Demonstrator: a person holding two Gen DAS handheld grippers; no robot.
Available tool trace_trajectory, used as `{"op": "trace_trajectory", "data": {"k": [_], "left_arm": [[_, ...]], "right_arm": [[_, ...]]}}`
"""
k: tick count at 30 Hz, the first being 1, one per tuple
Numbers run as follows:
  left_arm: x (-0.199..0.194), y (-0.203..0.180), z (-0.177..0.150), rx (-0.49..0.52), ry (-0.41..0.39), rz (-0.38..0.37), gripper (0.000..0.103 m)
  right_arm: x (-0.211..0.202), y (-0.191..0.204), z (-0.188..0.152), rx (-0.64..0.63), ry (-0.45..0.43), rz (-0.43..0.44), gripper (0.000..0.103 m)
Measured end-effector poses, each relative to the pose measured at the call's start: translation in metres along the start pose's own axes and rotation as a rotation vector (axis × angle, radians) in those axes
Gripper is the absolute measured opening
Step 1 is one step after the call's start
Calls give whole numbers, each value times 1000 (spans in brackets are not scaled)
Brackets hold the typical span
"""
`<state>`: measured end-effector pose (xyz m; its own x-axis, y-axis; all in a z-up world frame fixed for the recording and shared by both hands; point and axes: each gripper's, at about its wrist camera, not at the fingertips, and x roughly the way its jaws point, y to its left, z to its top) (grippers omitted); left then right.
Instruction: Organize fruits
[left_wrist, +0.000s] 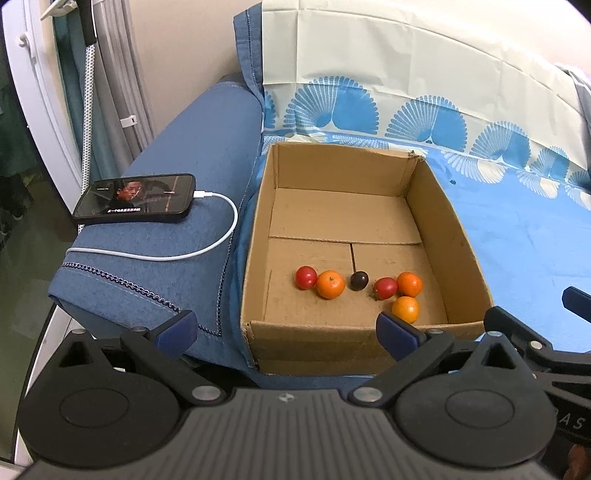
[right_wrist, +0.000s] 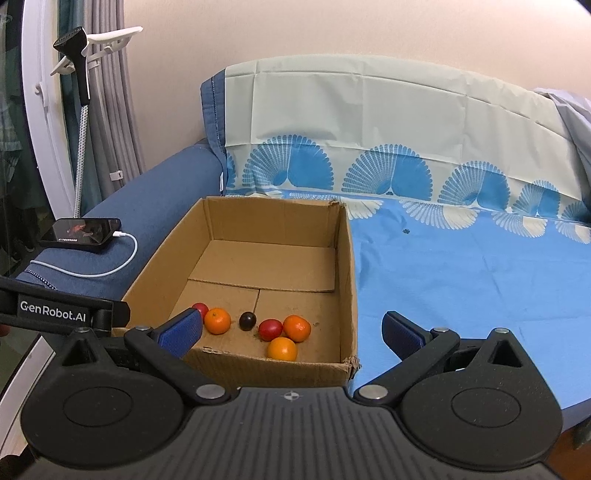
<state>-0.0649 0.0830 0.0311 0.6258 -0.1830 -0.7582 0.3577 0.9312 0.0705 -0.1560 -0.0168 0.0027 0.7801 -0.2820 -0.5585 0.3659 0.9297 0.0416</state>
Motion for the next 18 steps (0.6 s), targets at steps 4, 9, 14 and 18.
{"op": "trace_trajectory", "data": {"k": [4,9,14,18], "left_arm": [[0,0,-1,7,-8,20,103],[1,0,-1,7,-3,35,103],[2,0,-2,8,3,40,103],[2,-1,-3,13,7,44,103]], "right_arm": [[1,0,-1,-3,5,2,102],[1,1,-1,-6,8,6,102],[1,1,-2,-5,9,5,102],[1,1,-2,-4,11,5,102]]}}
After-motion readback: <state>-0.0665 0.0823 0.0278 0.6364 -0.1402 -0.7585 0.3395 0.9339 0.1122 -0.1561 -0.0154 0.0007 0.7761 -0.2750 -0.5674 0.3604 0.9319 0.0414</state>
